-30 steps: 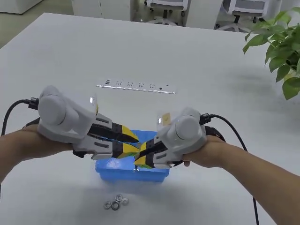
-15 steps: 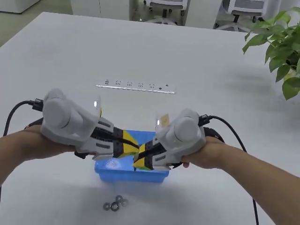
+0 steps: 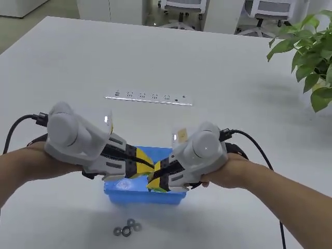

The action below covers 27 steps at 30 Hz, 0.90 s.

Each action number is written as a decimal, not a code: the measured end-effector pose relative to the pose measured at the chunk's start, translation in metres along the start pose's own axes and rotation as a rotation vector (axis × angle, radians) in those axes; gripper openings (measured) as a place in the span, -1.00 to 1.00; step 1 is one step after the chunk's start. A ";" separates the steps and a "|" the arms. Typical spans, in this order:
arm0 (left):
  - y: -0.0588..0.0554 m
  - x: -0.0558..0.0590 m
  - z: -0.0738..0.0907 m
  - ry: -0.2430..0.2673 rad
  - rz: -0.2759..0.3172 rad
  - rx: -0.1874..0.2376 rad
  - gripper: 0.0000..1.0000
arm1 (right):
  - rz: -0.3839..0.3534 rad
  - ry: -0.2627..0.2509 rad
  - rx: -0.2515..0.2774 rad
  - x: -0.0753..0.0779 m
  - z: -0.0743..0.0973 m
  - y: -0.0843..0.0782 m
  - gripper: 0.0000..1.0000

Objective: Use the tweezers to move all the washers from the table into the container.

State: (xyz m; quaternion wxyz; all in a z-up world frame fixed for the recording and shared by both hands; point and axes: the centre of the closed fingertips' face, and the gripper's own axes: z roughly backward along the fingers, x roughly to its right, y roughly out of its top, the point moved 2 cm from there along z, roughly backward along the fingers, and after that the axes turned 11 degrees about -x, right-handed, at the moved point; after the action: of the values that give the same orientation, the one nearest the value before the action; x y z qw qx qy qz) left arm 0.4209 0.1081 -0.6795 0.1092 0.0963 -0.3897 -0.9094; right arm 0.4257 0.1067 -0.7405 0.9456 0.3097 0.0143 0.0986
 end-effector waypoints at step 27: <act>0.016 0.004 0.017 0.012 -0.005 0.016 -0.88 | -0.067 -0.045 0.021 -0.006 0.033 -0.002 -0.48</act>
State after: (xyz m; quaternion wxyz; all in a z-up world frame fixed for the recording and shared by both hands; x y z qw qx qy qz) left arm 0.4152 0.1077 -0.6564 0.1087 0.1036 -0.3960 -0.9059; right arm 0.4226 0.0844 -0.7149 0.9452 0.3210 0.0046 0.0598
